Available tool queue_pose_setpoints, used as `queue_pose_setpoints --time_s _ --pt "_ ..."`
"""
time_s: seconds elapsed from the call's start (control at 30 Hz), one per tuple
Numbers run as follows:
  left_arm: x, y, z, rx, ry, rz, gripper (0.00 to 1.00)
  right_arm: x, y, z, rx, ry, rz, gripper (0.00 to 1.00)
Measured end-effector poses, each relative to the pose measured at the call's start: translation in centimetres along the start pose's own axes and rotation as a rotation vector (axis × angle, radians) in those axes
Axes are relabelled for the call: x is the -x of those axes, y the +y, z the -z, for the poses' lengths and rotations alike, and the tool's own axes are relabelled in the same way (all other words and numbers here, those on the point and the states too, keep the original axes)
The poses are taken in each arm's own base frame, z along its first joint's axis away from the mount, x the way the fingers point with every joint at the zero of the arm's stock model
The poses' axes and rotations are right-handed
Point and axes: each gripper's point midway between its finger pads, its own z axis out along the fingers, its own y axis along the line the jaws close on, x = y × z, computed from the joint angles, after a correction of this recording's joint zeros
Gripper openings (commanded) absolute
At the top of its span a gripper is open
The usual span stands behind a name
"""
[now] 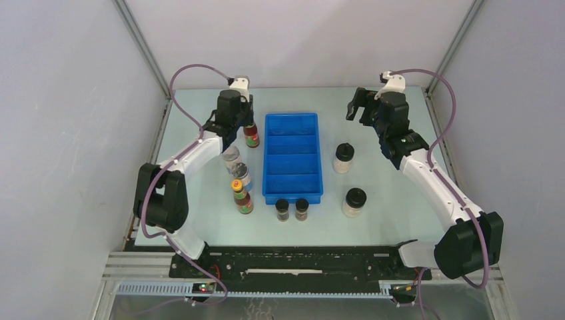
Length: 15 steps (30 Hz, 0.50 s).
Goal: Organize the condiment bottles
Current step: Pick up the bottle from the center of the board.
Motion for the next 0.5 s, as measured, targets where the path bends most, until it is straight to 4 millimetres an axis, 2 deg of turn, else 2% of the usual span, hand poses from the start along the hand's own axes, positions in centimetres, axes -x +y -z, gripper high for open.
queue_pose_setpoints --time_s 0.5 --pt "-0.08 -0.03 0.47 0.005 0.012 -0.019 0.0 -0.03 0.08 0.01 0.002 0.001 0.0 1.0"
